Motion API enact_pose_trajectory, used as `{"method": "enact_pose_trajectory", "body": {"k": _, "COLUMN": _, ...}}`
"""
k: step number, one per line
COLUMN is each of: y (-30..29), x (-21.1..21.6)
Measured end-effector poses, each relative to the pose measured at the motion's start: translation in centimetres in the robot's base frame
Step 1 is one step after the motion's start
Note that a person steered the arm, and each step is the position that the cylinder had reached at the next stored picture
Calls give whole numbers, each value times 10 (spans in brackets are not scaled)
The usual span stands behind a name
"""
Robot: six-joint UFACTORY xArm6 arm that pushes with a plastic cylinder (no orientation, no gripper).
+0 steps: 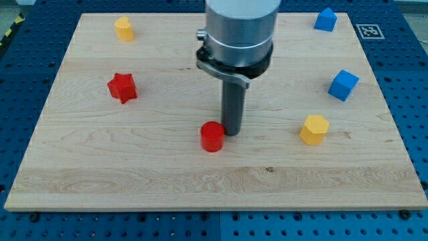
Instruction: Place the red circle at the bottom left side of the board
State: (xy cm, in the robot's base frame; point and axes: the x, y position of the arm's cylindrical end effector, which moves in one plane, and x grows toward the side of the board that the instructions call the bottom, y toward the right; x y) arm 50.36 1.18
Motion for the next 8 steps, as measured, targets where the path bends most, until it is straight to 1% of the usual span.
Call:
{"method": "enact_pose_trajectory", "body": {"k": 1, "y": -16, "x": 4}}
{"method": "enact_pose_trajectory", "body": {"k": 2, "y": -29, "x": 20}}
{"method": "enact_pose_trajectory", "body": {"k": 4, "y": -16, "x": 5}}
{"method": "enact_pose_trajectory", "body": {"k": 6, "y": -62, "x": 13}}
{"method": "enact_pose_trajectory", "body": {"k": 7, "y": -50, "x": 14}}
{"method": "enact_pose_trajectory", "body": {"k": 8, "y": -31, "x": 34}}
